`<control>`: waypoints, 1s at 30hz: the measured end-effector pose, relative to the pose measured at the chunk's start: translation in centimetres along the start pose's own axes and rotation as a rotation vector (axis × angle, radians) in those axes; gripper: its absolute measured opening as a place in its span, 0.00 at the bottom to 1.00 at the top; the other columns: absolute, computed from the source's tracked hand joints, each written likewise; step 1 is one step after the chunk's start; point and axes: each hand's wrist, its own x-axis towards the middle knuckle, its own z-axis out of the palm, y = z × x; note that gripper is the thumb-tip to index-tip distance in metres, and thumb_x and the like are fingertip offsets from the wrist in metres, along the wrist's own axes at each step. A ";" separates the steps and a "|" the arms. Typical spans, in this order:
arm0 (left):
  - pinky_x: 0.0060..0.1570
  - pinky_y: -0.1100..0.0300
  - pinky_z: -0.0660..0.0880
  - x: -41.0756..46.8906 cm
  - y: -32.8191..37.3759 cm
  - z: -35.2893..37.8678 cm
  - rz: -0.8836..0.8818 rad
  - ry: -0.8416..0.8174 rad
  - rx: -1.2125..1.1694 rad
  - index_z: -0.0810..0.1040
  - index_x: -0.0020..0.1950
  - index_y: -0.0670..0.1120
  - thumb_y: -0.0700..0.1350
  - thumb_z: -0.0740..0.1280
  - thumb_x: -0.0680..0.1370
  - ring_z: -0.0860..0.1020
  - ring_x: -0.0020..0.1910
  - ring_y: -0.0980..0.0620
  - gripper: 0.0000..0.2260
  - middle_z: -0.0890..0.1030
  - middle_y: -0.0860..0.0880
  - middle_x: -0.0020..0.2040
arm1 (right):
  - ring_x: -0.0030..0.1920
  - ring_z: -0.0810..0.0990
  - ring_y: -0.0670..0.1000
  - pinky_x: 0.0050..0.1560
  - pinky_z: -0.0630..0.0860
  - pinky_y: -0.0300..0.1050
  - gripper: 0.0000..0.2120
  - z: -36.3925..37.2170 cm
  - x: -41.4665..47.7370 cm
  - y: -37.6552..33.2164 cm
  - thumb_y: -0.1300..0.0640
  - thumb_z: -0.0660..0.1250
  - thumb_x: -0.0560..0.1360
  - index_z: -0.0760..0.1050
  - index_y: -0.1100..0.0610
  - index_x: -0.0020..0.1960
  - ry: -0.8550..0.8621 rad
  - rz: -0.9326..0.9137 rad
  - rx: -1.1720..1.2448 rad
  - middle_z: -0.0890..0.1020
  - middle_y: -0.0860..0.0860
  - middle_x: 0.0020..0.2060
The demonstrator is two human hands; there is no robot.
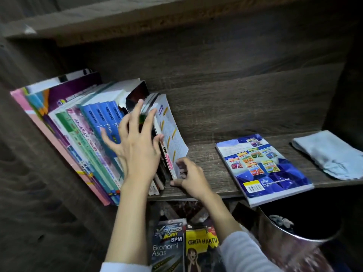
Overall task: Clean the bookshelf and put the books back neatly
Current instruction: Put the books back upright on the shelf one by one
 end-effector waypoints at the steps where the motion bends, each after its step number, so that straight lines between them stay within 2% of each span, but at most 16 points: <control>1: 0.65 0.34 0.40 0.2 0.0 0.2 -0.001 0.008 0.009 0.72 0.68 0.54 0.46 0.74 0.70 0.60 0.67 0.50 0.27 0.63 0.51 0.74 | 0.48 0.73 0.47 0.53 0.74 0.41 0.29 0.2 0.0 0.1 0.62 0.78 0.64 0.72 0.57 0.62 0.030 -0.008 -0.021 0.75 0.51 0.53; 4: 0.62 0.32 0.36 0.7 0.2 0.7 -0.025 0.012 0.039 0.73 0.67 0.51 0.46 0.74 0.69 0.56 0.67 0.49 0.26 0.60 0.49 0.75 | 0.50 0.76 0.47 0.52 0.71 0.36 0.28 0.5 0.5 0.4 0.60 0.76 0.67 0.73 0.58 0.65 0.102 -0.008 -0.077 0.79 0.53 0.58; 8: 0.63 0.32 0.37 0.9 0.0 1.5 -0.052 -0.004 0.083 0.73 0.67 0.48 0.47 0.73 0.70 0.54 0.68 0.49 0.26 0.60 0.49 0.75 | 0.60 0.77 0.51 0.61 0.73 0.44 0.29 1.2 1.0 0.7 0.57 0.75 0.68 0.72 0.55 0.68 0.137 0.029 -0.150 0.77 0.52 0.63; 11: 0.64 0.31 0.39 0.9 0.3 1.5 -0.082 -0.026 0.106 0.71 0.68 0.48 0.46 0.72 0.70 0.53 0.68 0.50 0.27 0.60 0.50 0.74 | 0.68 0.70 0.53 0.68 0.67 0.47 0.30 0.5 1.0 0.0 0.56 0.72 0.72 0.67 0.56 0.72 0.017 0.010 -0.298 0.71 0.52 0.69; 14: 0.64 0.29 0.39 0.7 1.5 1.2 -0.138 -0.012 0.101 0.69 0.70 0.48 0.43 0.71 0.71 0.53 0.71 0.48 0.28 0.58 0.49 0.75 | 0.68 0.70 0.57 0.66 0.69 0.51 0.27 -1.3 0.5 -1.4 0.59 0.66 0.75 0.64 0.54 0.73 -0.132 0.023 -0.408 0.72 0.56 0.68; 16: 0.65 0.30 0.42 0.0 2.9 1.2 -0.175 0.083 0.028 0.69 0.70 0.48 0.39 0.68 0.71 0.57 0.72 0.47 0.26 0.61 0.49 0.75 | 0.63 0.73 0.59 0.62 0.72 0.50 0.23 -3.6 -0.2 -2.4 0.61 0.61 0.76 0.67 0.52 0.70 -0.068 0.054 -0.358 0.76 0.59 0.62; 18: 0.66 0.41 0.54 -0.7 4.7 1.4 -0.152 0.291 -0.095 0.74 0.65 0.49 0.37 0.65 0.72 0.64 0.68 0.49 0.22 0.70 0.49 0.70 | 0.60 0.76 0.60 0.57 0.73 0.48 0.21 -6.5 -0.8 -3.1 0.62 0.59 0.77 0.70 0.53 0.69 0.107 0.072 -0.367 0.79 0.59 0.59; 20: 0.56 0.50 0.64 -1.1 6.4 1.9 -0.107 0.401 -0.223 0.78 0.60 0.48 0.36 0.64 0.72 0.69 0.61 0.50 0.18 0.77 0.49 0.63 | 0.62 0.75 0.58 0.58 0.71 0.46 0.20 -9.6 -1.4 -3.4 0.63 0.58 0.76 0.73 0.54 0.66 0.290 0.083 -0.417 0.79 0.58 0.60; 22: 0.50 0.51 0.69 -1.6 8.0 2.6 -0.112 0.259 -0.388 0.78 0.57 0.46 0.37 0.63 0.75 0.75 0.54 0.45 0.12 0.80 0.46 0.54 | 0.62 0.75 0.58 0.57 0.71 0.46 0.19 -12.6 -2.1 -3.3 0.63 0.59 0.75 0.75 0.56 0.64 0.445 0.134 -0.472 0.79 0.58 0.59; 25: 0.45 0.52 0.72 -3.0 10.9 3.5 -0.288 -0.209 -0.494 0.79 0.53 0.45 0.43 0.61 0.78 0.79 0.48 0.40 0.08 0.82 0.43 0.46 | 0.60 0.76 0.60 0.54 0.73 0.48 0.16 -16.8 -3.8 -1.9 0.59 0.59 0.76 0.77 0.59 0.61 0.588 0.333 -0.539 0.79 0.60 0.57; 27: 0.47 0.52 0.73 -4.0 12.6 4.0 -0.354 -0.455 -0.436 0.80 0.52 0.45 0.46 0.62 0.78 0.79 0.50 0.39 0.09 0.82 0.41 0.47 | 0.62 0.74 0.61 0.56 0.73 0.50 0.17 -18.9 -4.8 -0.7 0.53 0.60 0.77 0.76 0.61 0.60 0.587 0.488 -0.593 0.78 0.61 0.60; 30: 0.53 0.52 0.73 -4.9 14.2 4.6 -0.418 -0.749 -0.347 0.79 0.56 0.42 0.52 0.63 0.77 0.77 0.57 0.38 0.16 0.80 0.37 0.55 | 0.67 0.69 0.60 0.62 0.68 0.52 0.28 -20.5 -6.1 0.9 0.41 0.64 0.74 0.71 0.61 0.65 0.434 0.687 -0.610 0.72 0.60 0.66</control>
